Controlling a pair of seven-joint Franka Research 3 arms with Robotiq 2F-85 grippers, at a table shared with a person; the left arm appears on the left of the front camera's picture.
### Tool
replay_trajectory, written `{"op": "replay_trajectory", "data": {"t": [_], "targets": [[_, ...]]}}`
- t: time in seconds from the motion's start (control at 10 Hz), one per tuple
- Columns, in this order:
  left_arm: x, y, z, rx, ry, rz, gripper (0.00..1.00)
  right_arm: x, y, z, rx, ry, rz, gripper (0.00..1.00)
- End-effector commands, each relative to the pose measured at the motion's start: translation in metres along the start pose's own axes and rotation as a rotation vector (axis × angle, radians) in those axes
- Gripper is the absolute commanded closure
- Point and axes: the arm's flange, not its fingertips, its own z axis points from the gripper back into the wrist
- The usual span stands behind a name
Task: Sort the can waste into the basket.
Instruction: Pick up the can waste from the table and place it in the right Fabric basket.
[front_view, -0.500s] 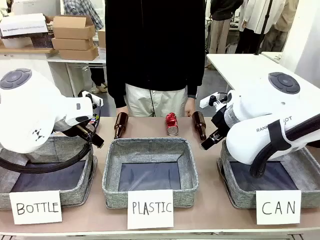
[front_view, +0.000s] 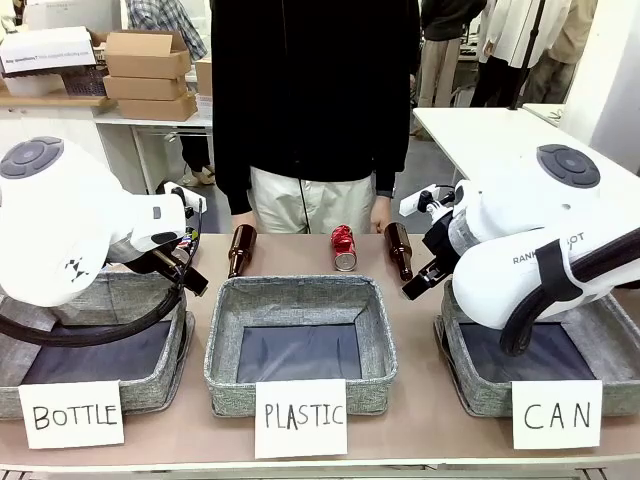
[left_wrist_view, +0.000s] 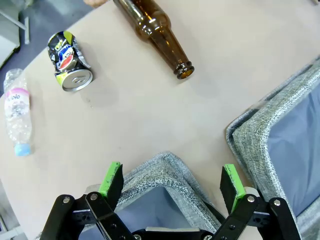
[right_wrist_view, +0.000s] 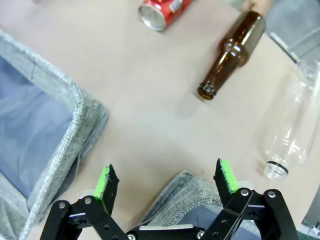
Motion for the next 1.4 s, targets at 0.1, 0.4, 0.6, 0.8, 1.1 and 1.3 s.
{"op": "replay_trajectory", "data": {"t": [0.1,0.4,0.6,0.8,1.1,1.3], "targets": [[0.000,0.000,0.000,-0.001,0.000,0.000,0.00,0.000,0.000,0.000,0.000,0.000,0.000,0.00],[0.021,0.006,0.030,0.000,-0.033,0.064,0.00,0.010,-0.007,0.026,-0.045,-0.044,-0.030,0.00],[0.045,0.000,0.138,-0.045,-0.068,0.211,0.00,0.017,-0.019,0.130,0.016,-0.166,-0.140,0.00],[0.018,-0.019,0.208,-0.145,-0.035,0.154,0.00,-0.015,-0.015,0.189,0.104,-0.102,-0.136,0.00],[0.035,-0.012,0.182,-0.103,-0.069,0.154,0.00,0.019,-0.020,0.162,0.055,-0.146,-0.136,0.00],[0.017,-0.013,0.222,-0.418,-0.111,0.244,0.00,0.004,-0.022,0.205,0.336,-0.247,-0.249,0.00]]}}
